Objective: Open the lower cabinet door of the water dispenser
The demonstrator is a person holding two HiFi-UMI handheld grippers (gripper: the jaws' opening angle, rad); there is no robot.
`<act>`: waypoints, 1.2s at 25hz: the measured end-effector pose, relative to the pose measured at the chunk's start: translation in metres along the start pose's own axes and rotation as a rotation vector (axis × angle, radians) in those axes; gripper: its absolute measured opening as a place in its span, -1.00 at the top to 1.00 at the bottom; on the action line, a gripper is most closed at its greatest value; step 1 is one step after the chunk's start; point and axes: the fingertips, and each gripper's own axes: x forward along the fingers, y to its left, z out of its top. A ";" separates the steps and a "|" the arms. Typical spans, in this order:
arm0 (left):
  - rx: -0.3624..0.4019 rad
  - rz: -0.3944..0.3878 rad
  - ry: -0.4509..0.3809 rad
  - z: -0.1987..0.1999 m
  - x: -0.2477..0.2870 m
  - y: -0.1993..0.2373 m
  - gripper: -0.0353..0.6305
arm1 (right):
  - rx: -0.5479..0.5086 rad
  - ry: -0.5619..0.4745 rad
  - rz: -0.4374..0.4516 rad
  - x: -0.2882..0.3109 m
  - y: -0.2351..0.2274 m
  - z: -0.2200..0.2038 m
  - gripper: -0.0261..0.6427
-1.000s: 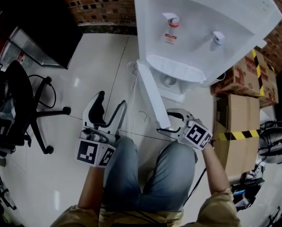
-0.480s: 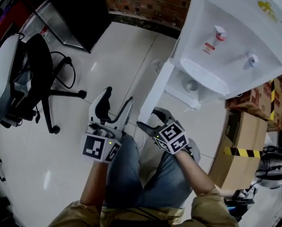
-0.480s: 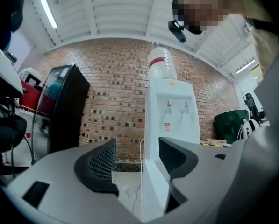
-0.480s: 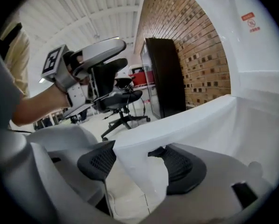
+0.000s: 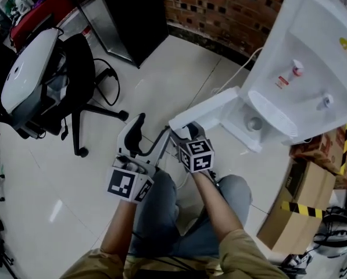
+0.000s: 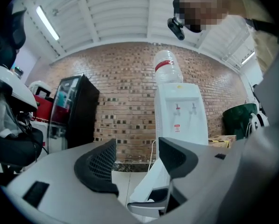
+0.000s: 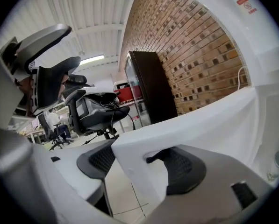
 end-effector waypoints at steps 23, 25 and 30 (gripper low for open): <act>-0.024 -0.069 0.010 0.007 0.014 -0.011 0.06 | 0.103 0.031 -0.012 0.031 -0.013 0.011 -0.30; -0.044 -0.115 0.010 0.004 0.025 -0.025 0.06 | 0.139 0.001 -0.022 -0.003 -0.017 0.013 -0.30; -0.070 -0.223 0.001 -0.002 0.056 -0.068 0.06 | 0.187 -0.137 -0.134 -0.105 -0.059 0.037 -0.30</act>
